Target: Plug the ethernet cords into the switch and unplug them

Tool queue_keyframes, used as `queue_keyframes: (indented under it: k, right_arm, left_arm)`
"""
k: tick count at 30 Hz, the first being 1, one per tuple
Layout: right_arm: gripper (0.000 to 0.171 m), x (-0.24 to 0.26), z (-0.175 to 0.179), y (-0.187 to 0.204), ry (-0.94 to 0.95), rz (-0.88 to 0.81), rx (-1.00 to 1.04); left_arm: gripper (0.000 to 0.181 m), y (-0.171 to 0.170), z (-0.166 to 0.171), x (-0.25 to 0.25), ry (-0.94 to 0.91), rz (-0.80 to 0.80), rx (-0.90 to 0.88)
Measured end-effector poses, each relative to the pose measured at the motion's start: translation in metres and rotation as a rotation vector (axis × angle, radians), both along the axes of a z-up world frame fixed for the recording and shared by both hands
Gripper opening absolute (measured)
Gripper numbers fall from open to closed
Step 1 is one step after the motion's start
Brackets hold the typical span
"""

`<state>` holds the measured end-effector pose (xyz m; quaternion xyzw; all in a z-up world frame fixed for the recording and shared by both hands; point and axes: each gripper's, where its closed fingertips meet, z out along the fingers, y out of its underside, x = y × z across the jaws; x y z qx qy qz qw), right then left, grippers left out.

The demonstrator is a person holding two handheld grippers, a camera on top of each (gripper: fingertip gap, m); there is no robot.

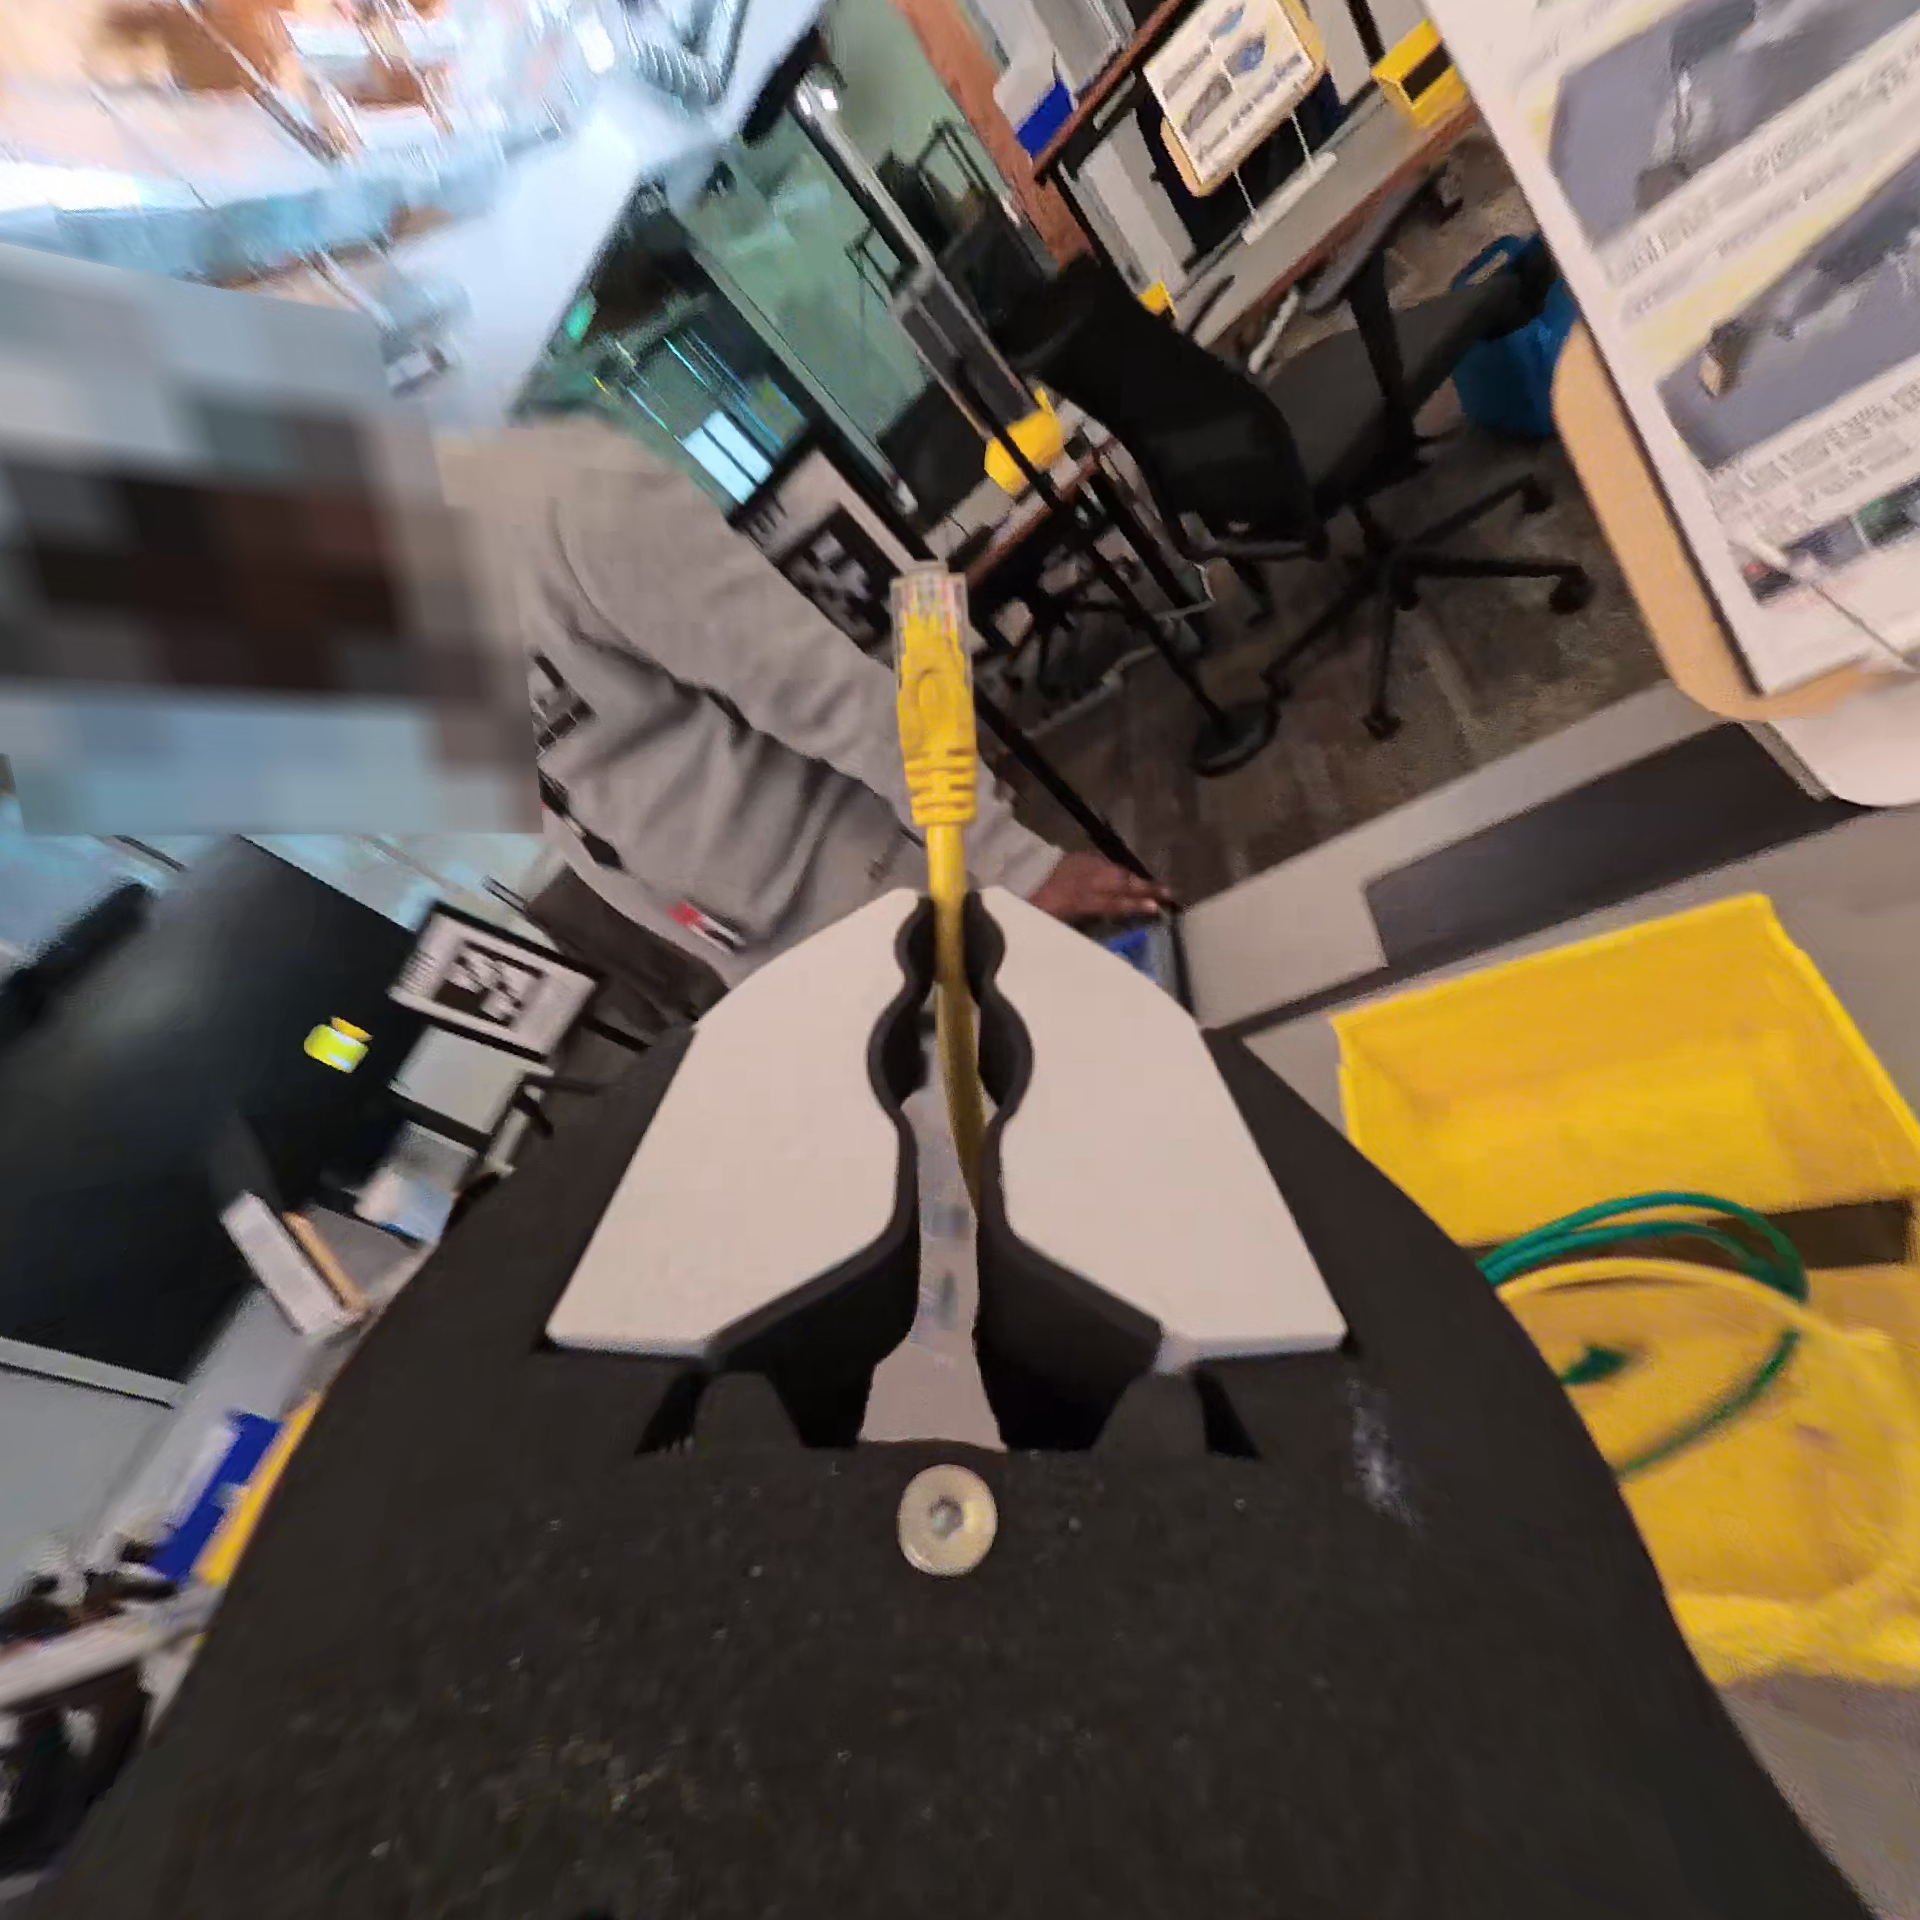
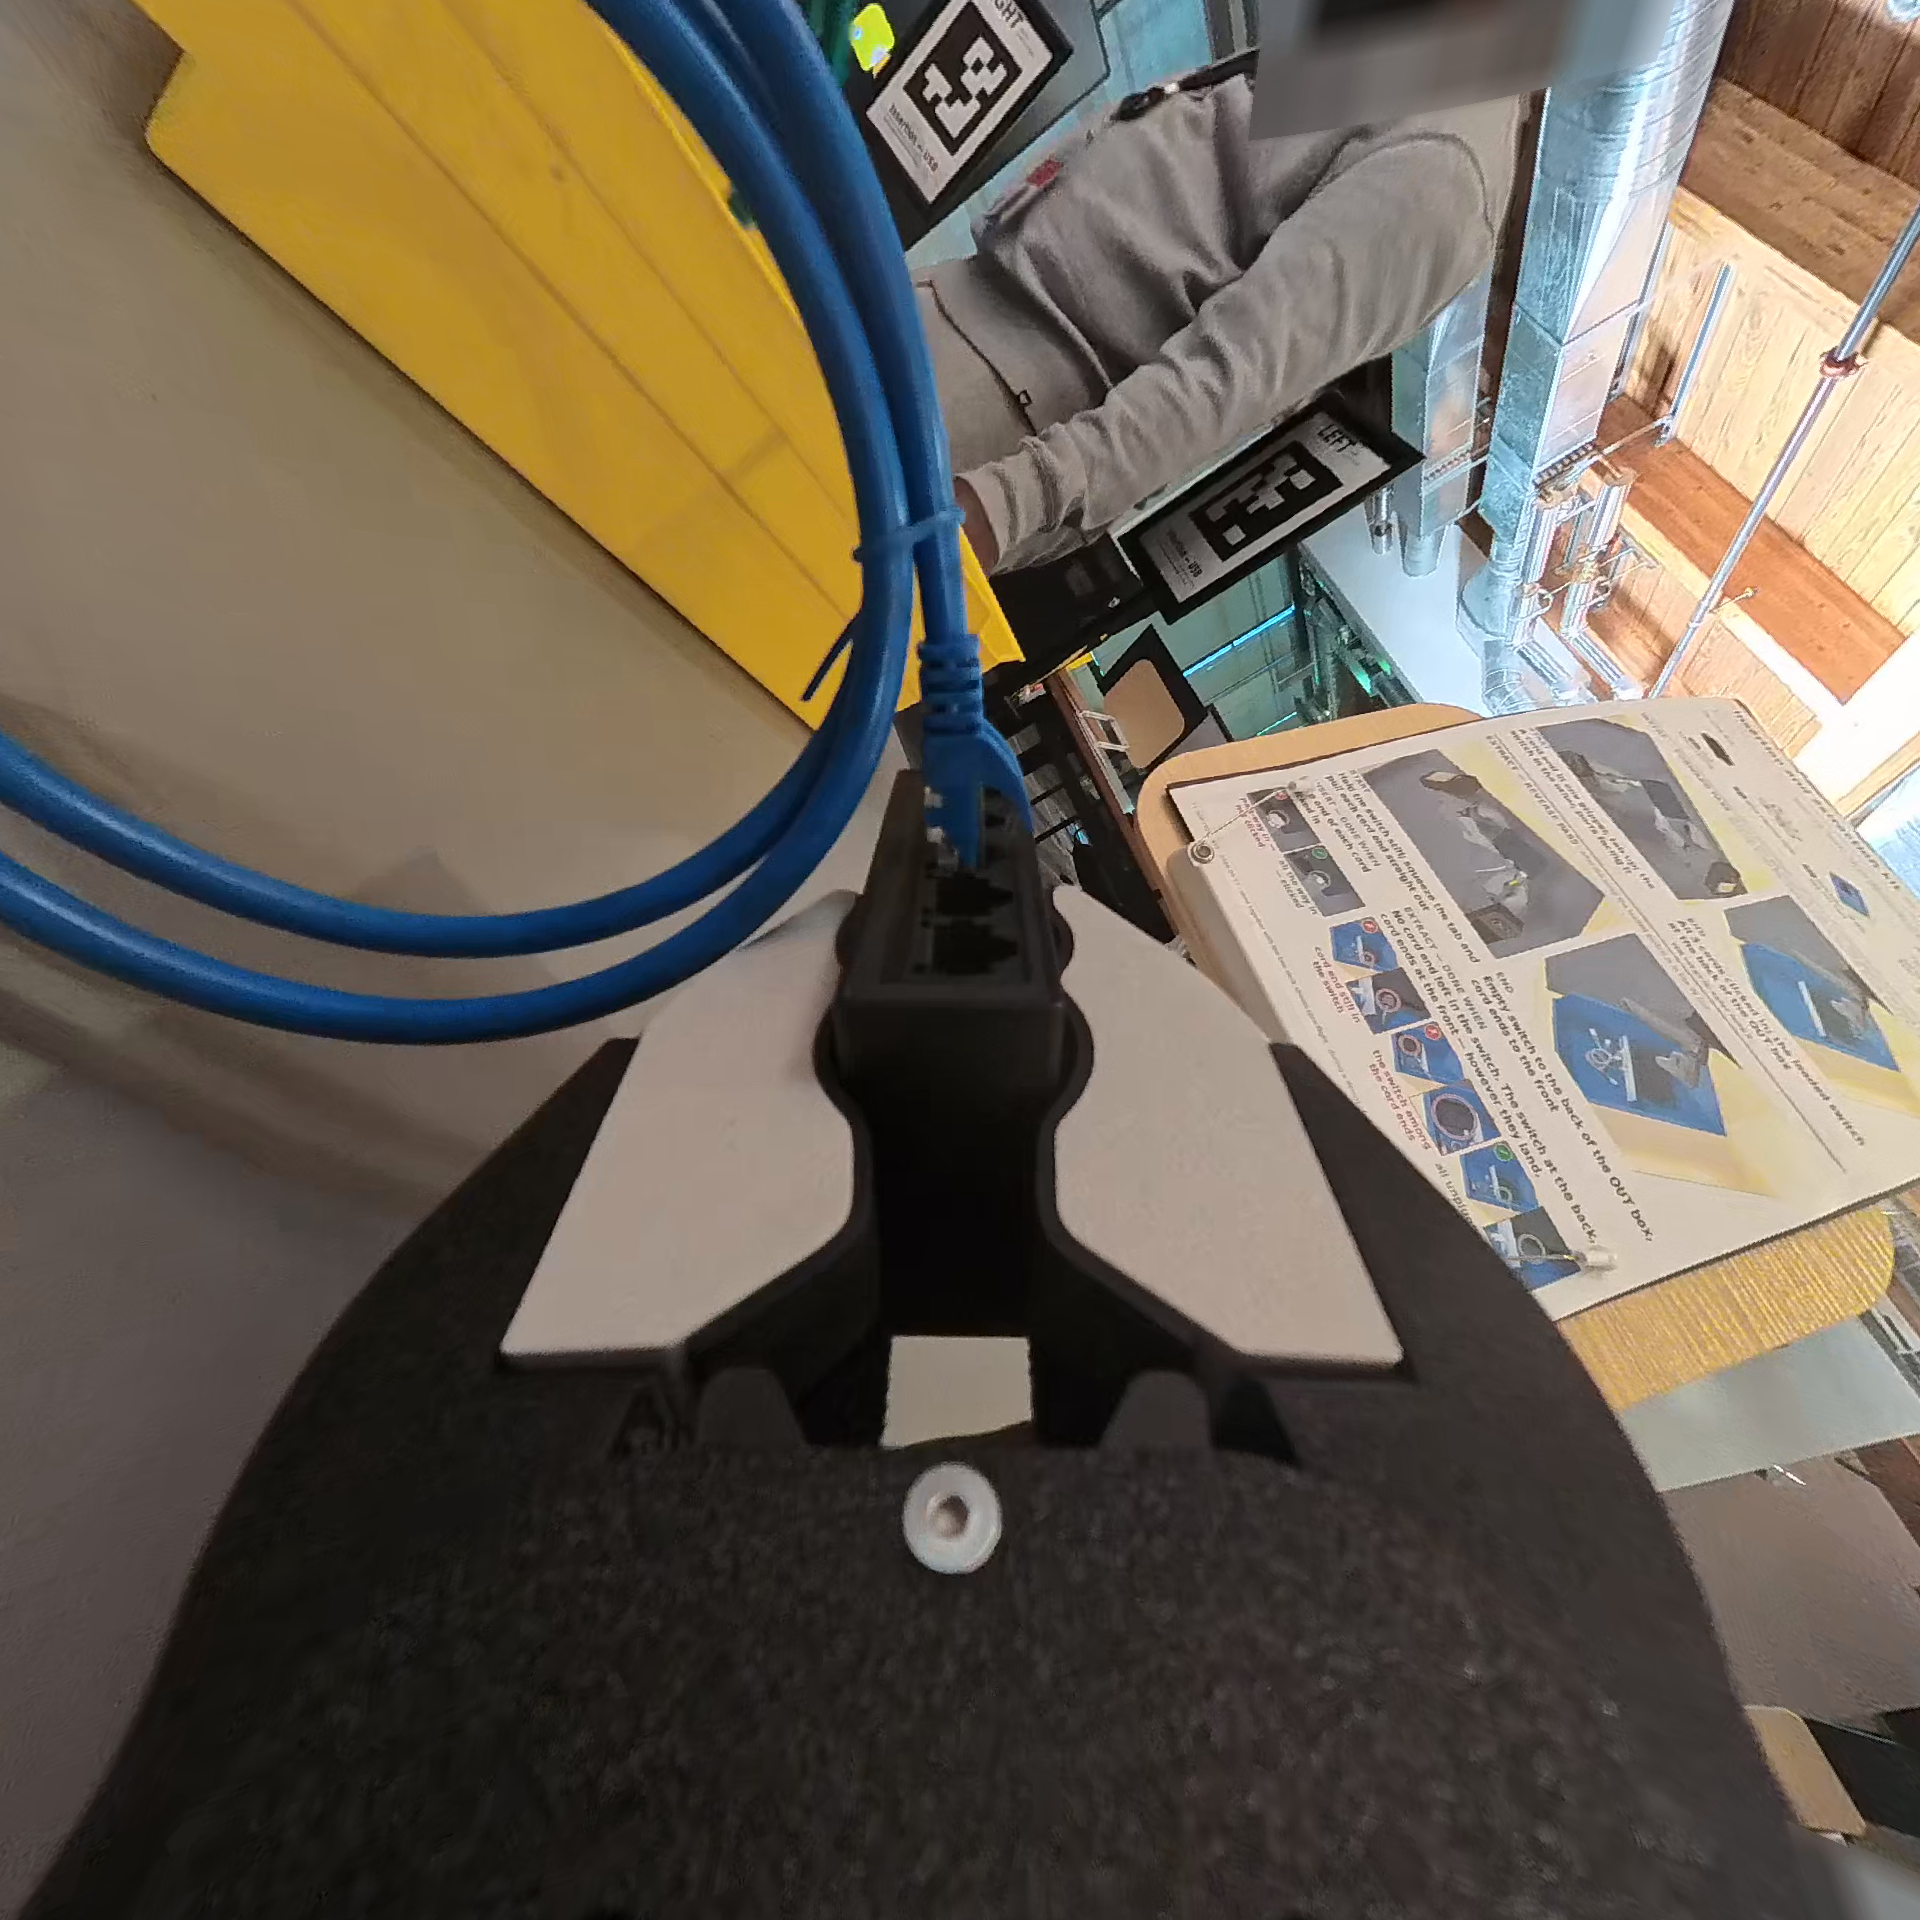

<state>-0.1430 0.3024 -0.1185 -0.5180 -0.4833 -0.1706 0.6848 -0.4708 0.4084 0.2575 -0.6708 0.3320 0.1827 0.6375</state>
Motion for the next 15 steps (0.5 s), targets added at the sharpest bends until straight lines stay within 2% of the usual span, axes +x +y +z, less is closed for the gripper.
queue_keyframes:
  k: [5,8,11,15]
  right_arm:
    - [0.030,0.000,0.000,0.000,0.000,0.000,-0.001]
    - [0.030,0.000,0.000,0.000,0.004,0.000,-0.003]
    - [0.030,0.001,0.001,0.000,0.008,0.000,0.002]
    - [0.030,0.001,0.002,0.000,0.011,0.003,0.007]
  left_arm:
    - [0.005,-0.021,0.123,0.036,0.139,-0.058,0.127]
    - [0.005,-0.058,0.167,0.063,0.144,-0.190,0.118]
    - [0.005,-0.100,0.174,0.088,0.165,-0.308,0.042]
    - [0.005,-0.155,0.146,0.109,0.206,-0.431,-0.087]
